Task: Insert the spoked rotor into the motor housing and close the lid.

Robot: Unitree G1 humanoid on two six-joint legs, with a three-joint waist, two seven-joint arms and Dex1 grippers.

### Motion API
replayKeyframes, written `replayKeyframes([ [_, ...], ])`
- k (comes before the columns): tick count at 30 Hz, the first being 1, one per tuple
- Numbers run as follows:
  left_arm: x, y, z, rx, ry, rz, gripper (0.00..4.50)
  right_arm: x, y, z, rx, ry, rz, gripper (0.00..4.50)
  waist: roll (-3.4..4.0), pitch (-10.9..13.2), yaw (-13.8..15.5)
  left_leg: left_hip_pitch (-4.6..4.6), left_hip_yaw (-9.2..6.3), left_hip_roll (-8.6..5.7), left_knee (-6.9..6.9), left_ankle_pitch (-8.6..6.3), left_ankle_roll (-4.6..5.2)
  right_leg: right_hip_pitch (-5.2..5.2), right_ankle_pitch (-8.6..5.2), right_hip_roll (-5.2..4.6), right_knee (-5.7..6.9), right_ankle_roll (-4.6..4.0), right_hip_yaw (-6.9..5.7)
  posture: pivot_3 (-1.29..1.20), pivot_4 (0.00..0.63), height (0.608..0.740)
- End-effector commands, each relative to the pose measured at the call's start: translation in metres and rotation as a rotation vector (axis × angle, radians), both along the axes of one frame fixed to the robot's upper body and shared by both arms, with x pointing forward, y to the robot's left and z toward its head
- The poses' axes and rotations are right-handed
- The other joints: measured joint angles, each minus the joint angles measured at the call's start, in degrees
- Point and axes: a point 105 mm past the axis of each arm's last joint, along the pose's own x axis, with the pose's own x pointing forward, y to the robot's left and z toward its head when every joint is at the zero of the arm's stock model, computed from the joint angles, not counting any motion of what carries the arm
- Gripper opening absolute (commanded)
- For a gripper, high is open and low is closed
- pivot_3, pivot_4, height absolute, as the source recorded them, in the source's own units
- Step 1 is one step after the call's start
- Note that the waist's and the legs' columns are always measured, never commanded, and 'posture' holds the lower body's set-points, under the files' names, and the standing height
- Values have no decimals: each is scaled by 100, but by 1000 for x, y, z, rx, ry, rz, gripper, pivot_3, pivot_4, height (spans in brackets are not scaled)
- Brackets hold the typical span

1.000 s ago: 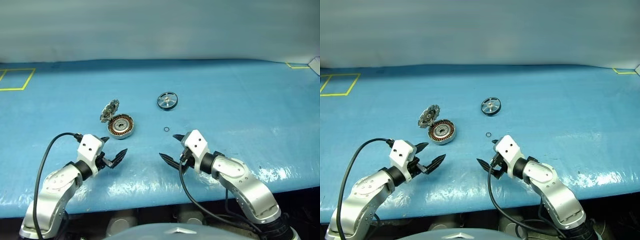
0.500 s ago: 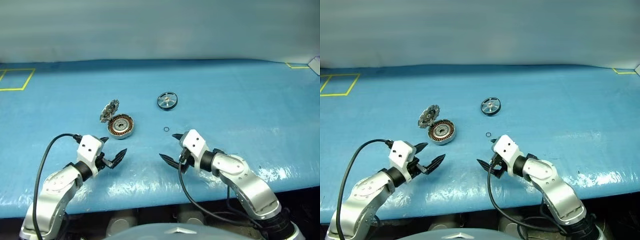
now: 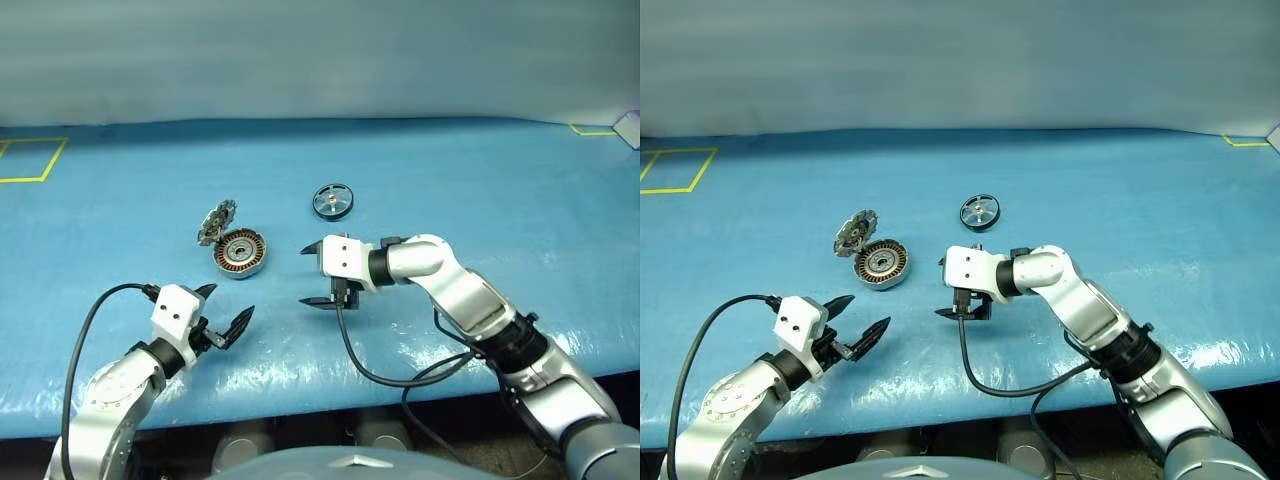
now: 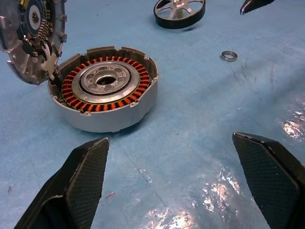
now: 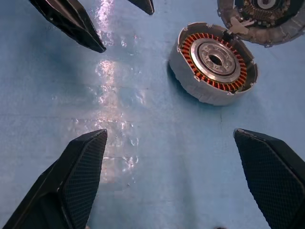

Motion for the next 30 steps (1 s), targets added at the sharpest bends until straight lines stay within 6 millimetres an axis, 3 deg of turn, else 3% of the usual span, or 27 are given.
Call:
replayKeyframes([
  [1,-5,-2,10,40,-90,12,4500,8,18,4,-116,-115,152,4479,-1,-1,-7,0,-1,0,-1,0,0,0,0,0,0,0,-1,0,150,740],
  [15,-18,-6,-1,40,-151,105,4500,49,76,10,-323,-401,352,4479,7,4,-30,1,-4,0,-9,2,-6,-10,7,8,7,-15,0,0,150,740],
  [30,-21,-8,-3,25,-160,156,4500,43,109,1,-380,-464,482,4479,15,9,-50,1,1,0,-9,4,-12,-44,-13,12,74,-44,8,0,150,740],
])
